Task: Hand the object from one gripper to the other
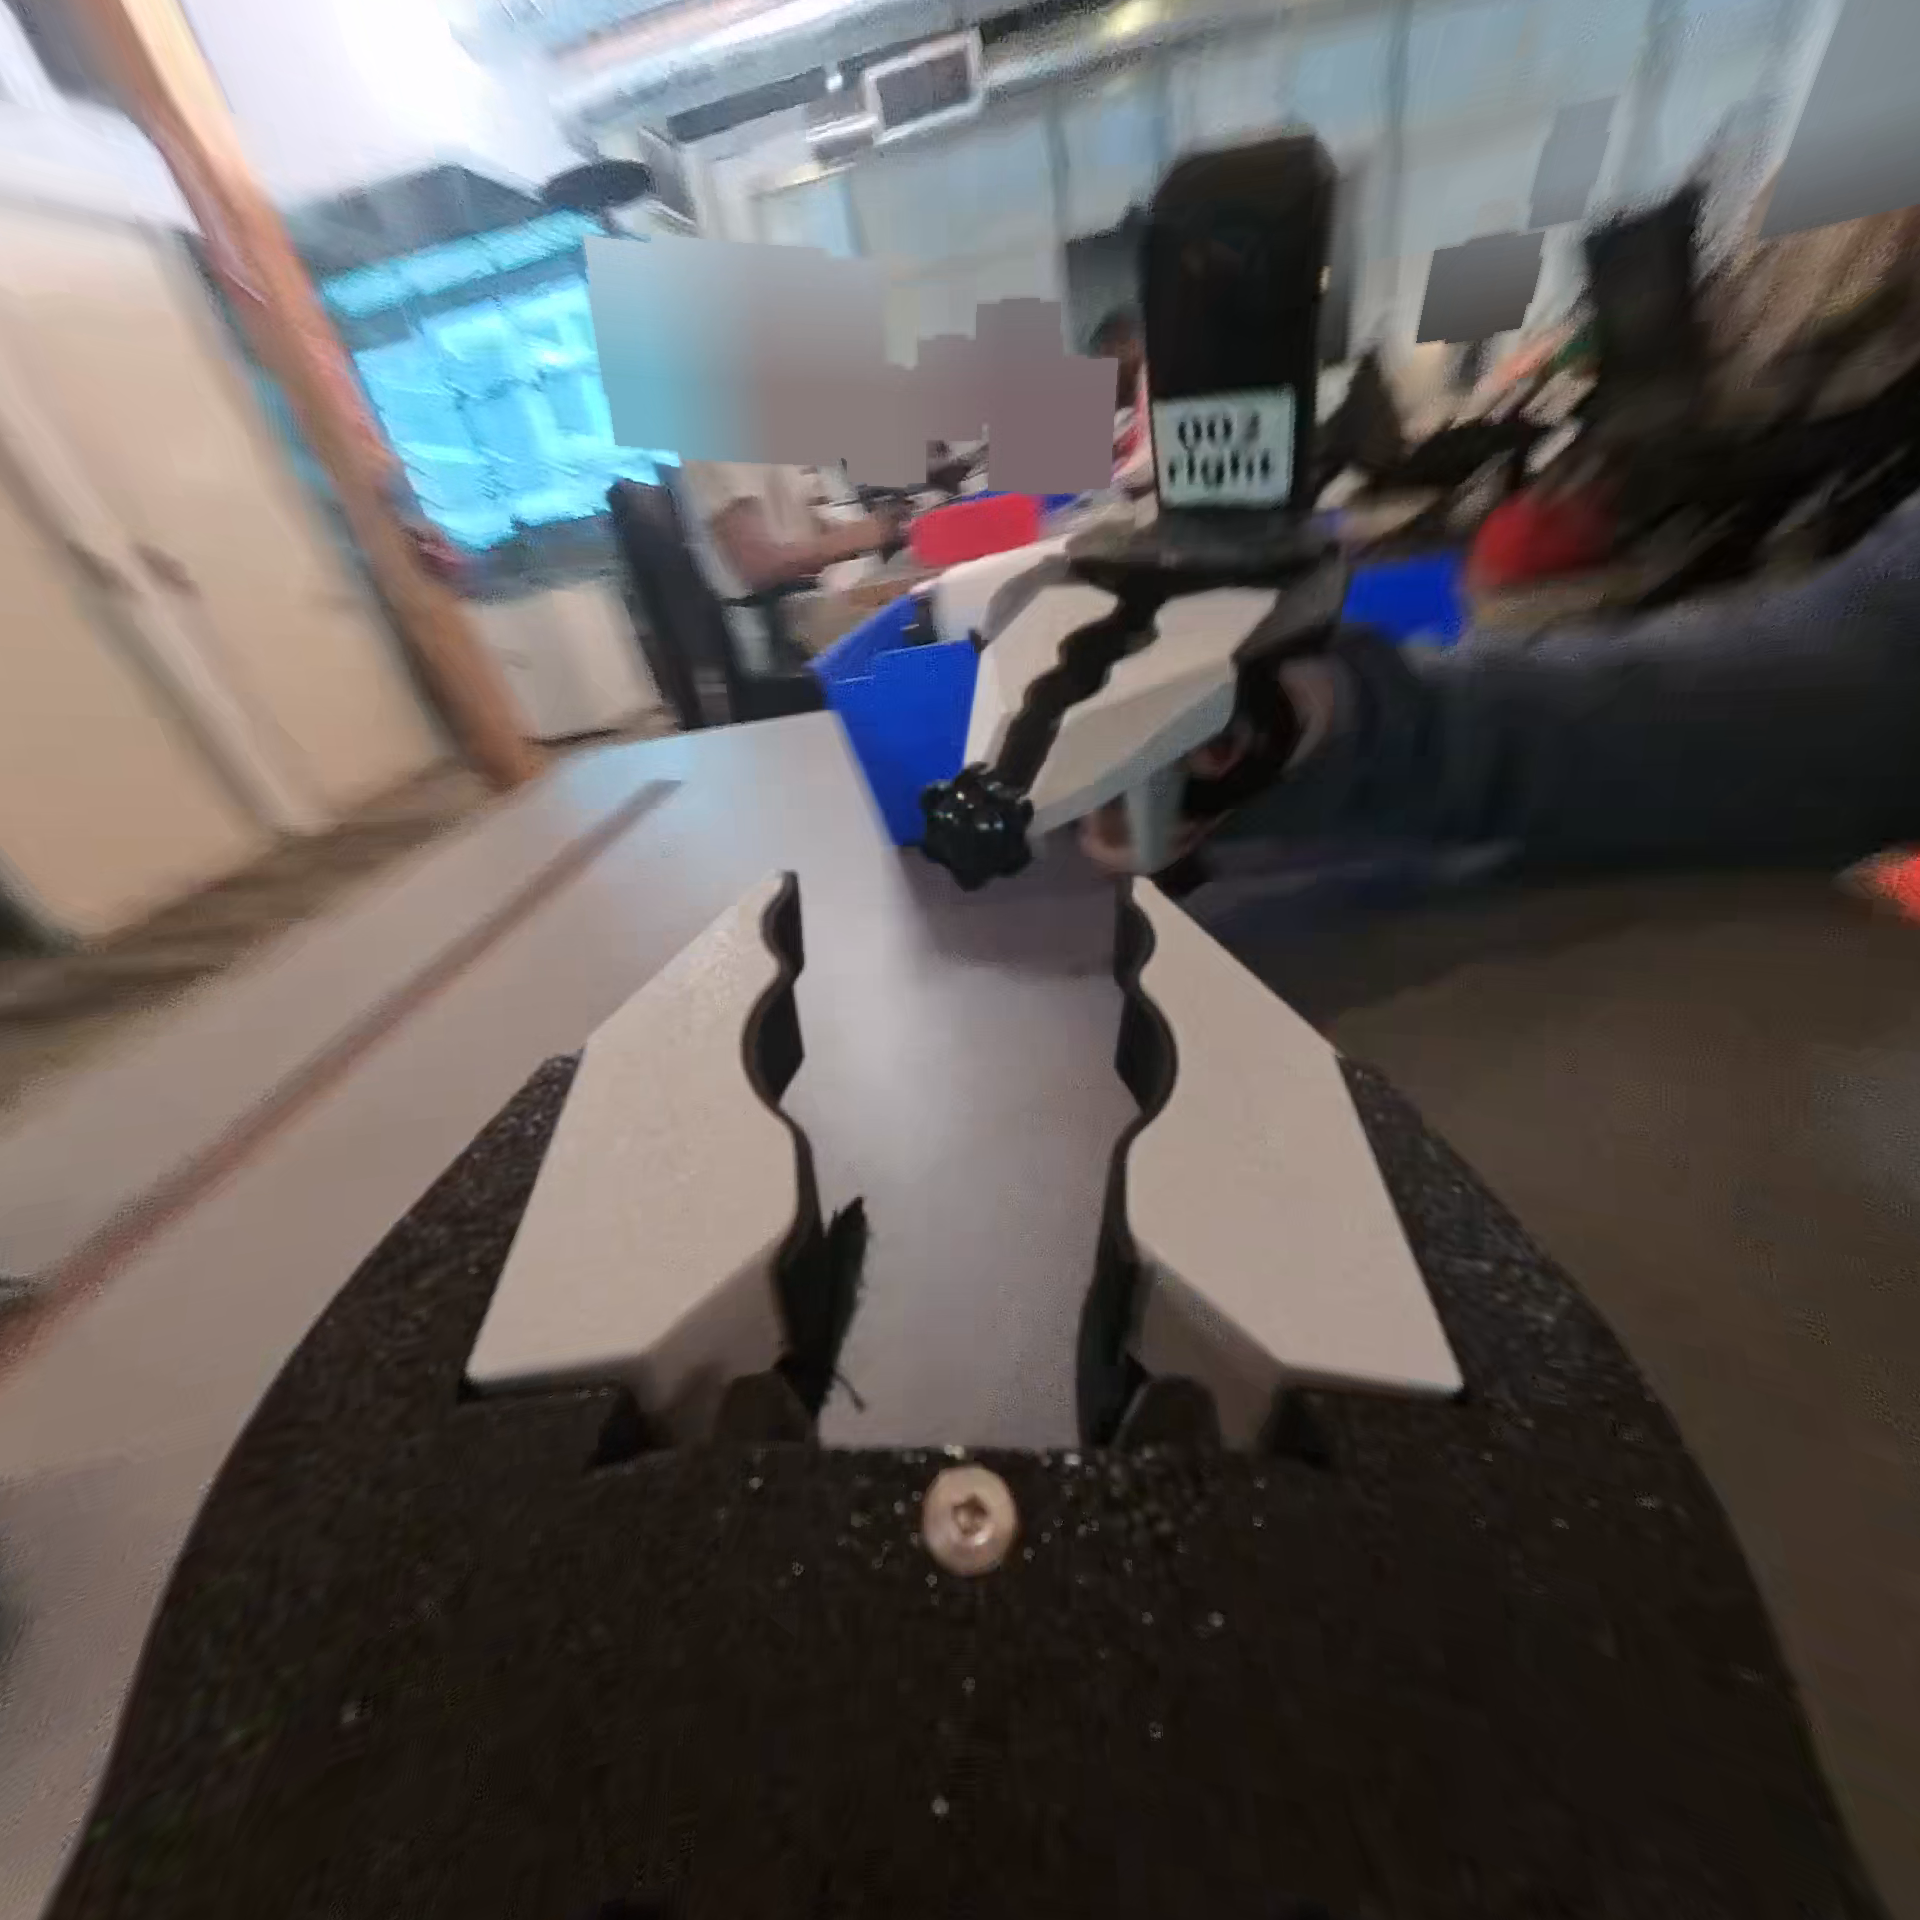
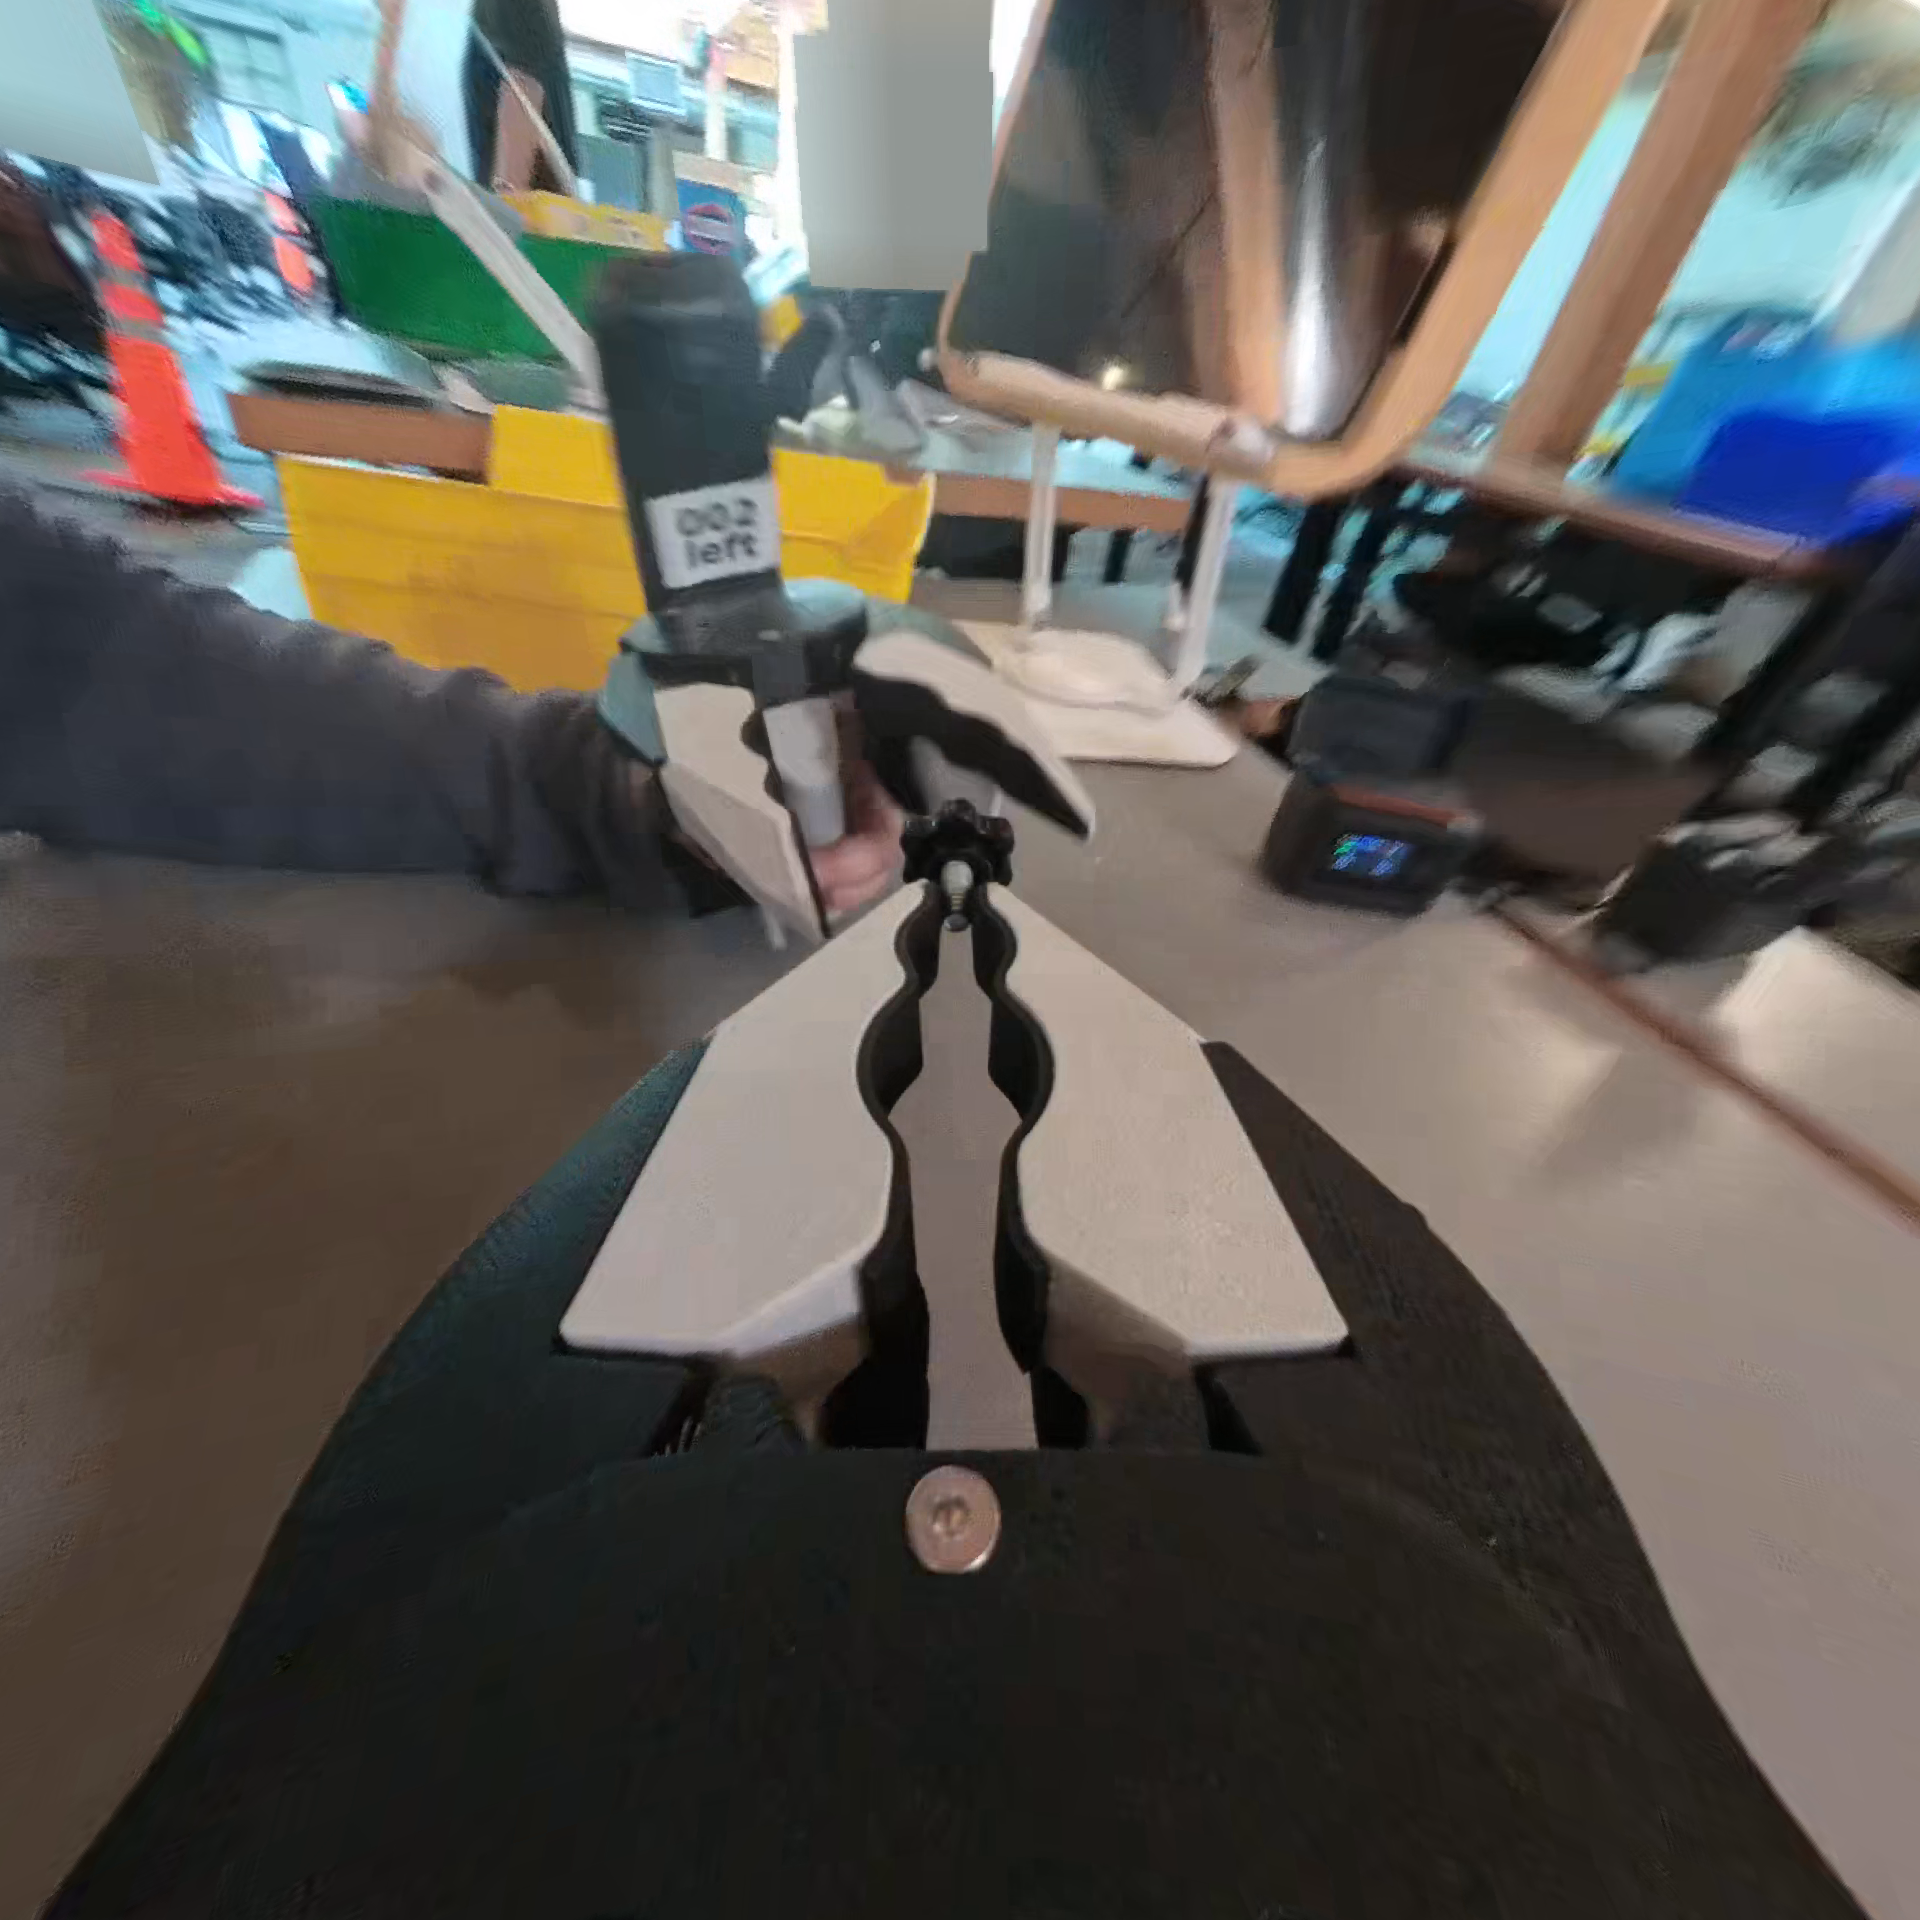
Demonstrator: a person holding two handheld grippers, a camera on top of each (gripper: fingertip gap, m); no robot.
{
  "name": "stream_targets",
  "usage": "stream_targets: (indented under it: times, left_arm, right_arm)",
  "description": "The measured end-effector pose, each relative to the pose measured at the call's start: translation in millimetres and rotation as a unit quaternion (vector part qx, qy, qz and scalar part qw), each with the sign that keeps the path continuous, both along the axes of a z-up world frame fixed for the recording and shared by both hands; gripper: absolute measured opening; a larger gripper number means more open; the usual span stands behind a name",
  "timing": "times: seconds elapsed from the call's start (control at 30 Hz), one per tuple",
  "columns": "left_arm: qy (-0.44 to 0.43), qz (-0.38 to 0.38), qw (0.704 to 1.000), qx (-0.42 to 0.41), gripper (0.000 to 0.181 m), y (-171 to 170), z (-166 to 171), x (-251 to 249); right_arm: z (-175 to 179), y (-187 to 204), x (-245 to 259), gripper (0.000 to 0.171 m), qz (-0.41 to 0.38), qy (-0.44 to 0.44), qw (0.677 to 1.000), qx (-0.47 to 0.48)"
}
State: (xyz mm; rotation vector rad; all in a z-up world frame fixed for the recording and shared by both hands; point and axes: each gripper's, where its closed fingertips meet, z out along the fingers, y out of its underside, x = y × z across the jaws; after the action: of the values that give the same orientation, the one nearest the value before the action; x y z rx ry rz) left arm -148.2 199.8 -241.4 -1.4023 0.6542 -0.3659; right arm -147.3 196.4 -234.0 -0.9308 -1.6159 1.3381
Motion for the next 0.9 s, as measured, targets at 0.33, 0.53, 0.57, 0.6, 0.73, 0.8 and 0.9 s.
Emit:
stream_targets:
  times: [0.33,0.53,0.57,0.6,0.73,0.8,0.9]
  left_arm:
    - [0.376,0.088,0.905,0.178,0.025,-3.0,-27.1,28.2]
    - [0.452,0.141,0.858,0.200,0.024,6.7,-32.8,19.6]
    - [0.446,0.141,0.862,0.195,0.024,6.9,-32.2,19.3]
    - [0.438,0.146,0.868,0.184,0.023,8.7,-31.6,17.4]
    - [0.350,0.183,0.910,0.123,0.024,18.5,-21.3,3.2]
    - [0.244,0.181,0.950,0.069,0.024,21.7,-15.5,-5.8]
    - [0.028,0.127,0.991,-0.020,0.024,22.9,-4.4,-12.8]
  right_arm:
    - [-33.8,-14.5,12.3,0.003,0.089,-0.145,0.980,-0.099]
    - [-36.3,-13.0,14.1,0.003,0.089,-0.150,0.980,-0.096]
    - [-35.5,-12.9,14.0,0.003,0.088,-0.147,0.981,-0.096]
    - [-34.2,-11.4,12.7,0.003,0.082,-0.140,0.982,-0.093]
    - [-18.2,0.4,3.4,0.017,0.031,-0.057,0.996,-0.060]
    - [-9.2,7.3,1.1,0.031,-0.010,0.001,1.000,0.005]
    - [-4.6,15.3,-3.7,0.043,-0.084,0.064,0.981,0.160]
